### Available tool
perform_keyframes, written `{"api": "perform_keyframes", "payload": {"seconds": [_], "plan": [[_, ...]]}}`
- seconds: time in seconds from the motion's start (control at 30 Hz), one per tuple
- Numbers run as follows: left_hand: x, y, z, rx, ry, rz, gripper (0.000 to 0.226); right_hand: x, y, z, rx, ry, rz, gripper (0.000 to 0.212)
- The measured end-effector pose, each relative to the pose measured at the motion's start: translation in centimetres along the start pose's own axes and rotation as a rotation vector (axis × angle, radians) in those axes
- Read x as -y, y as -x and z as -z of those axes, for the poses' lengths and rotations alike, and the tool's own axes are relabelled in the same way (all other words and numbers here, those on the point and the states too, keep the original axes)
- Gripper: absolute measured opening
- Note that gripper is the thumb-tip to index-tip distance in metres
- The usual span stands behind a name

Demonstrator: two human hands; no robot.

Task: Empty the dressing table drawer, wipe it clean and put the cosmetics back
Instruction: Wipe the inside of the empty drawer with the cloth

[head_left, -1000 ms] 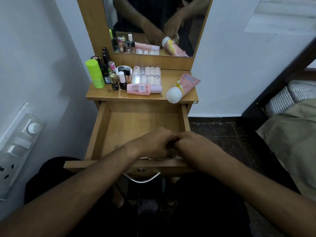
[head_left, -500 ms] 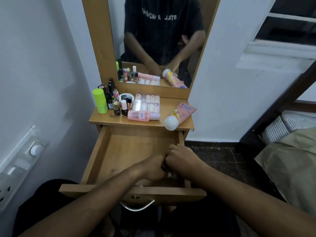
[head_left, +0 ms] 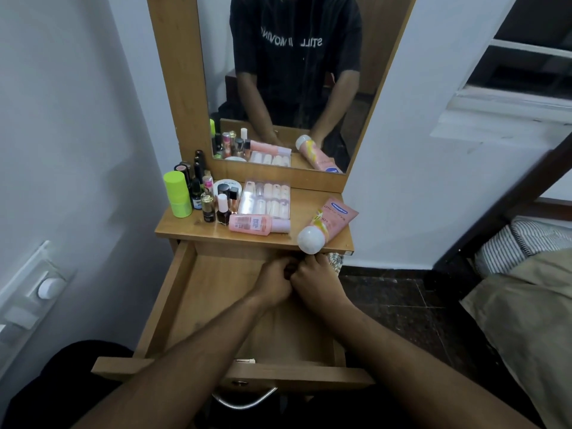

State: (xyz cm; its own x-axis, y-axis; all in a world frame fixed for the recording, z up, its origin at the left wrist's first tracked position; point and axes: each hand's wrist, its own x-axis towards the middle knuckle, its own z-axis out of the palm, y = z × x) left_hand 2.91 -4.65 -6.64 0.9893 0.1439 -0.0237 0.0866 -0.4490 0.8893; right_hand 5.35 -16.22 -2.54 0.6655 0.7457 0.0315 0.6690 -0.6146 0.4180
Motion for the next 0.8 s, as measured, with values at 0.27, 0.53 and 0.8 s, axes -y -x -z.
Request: {"api": "perform_keyframes", "payload": {"seconds": [0.27,0.53,0.8], "plan": [[1.0,0.1,0.5,0.055,0.021,-0.045,0.060,0.2,-0.8,-0.6,0.145,0.108,0.073,0.017],[0.9,0.3,0.1,0.156,0.003,-0.090,0.066,0.6,-0.2,-0.3,0.297,0.302,0.065,0.027],[0.2,0.7,-0.3,0.075,0.037,-0.158,0.064,0.5,0.2,0.5,0.219,0.269,0.044,0.029]]}}
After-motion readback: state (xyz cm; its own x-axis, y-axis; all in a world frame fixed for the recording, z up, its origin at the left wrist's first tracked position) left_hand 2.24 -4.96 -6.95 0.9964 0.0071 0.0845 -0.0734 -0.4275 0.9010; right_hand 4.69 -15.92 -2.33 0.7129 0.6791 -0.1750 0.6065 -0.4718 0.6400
